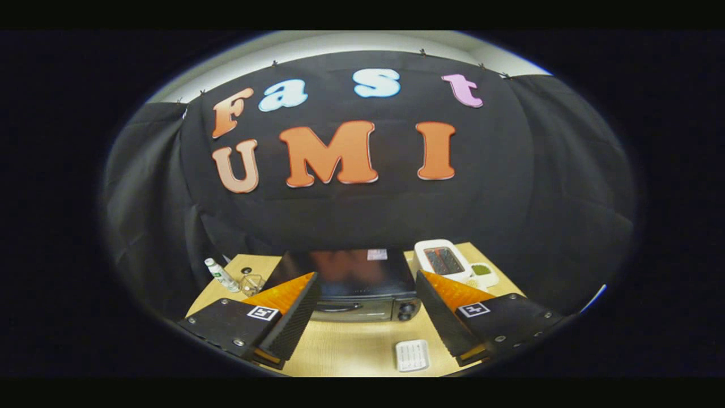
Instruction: Open the toaster oven, put the food inside, and close the toaster oven door.
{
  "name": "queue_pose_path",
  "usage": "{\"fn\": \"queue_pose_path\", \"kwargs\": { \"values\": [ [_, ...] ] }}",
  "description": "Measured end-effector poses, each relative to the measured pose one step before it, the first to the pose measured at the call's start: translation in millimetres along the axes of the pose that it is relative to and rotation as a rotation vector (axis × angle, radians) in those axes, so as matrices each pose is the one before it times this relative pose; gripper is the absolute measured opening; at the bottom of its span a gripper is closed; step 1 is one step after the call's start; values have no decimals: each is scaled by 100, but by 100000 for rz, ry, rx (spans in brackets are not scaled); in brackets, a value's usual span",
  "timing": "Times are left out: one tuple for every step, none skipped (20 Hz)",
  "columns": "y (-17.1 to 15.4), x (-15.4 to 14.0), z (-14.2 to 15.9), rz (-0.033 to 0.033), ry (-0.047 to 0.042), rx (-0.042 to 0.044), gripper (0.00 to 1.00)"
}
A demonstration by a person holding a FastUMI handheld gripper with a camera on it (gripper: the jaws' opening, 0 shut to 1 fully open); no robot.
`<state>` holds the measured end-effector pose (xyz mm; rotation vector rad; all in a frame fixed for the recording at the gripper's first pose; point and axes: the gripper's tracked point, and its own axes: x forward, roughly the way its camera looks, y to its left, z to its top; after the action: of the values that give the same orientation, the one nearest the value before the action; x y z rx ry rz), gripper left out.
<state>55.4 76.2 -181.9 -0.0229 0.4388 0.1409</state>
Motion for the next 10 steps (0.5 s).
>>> {"fn": "queue_pose_path", "kwargs": {
  "values": [
    [-317,-810,1651,208,-3503,148,99],
    [-239,-861,1521,404,-3301,814,99],
    [-237,-917,1090,789,-2341,1011,99],
    [-252,-841,509,299,-1369,468,99],
    [-643,-819,348,-955,-982,-335,99],
    [-739,-630,220,-1592,-1246,-937,99],
    [-739,-629,280,-1712,-1272,-1065,99],
    [-648,-697,221,-1770,-1397,-365,99],
    [-567,-610,228,-1556,-1495,472,99],
    [-347,-423,289,-786,-1347,727,99]
  ]
}}
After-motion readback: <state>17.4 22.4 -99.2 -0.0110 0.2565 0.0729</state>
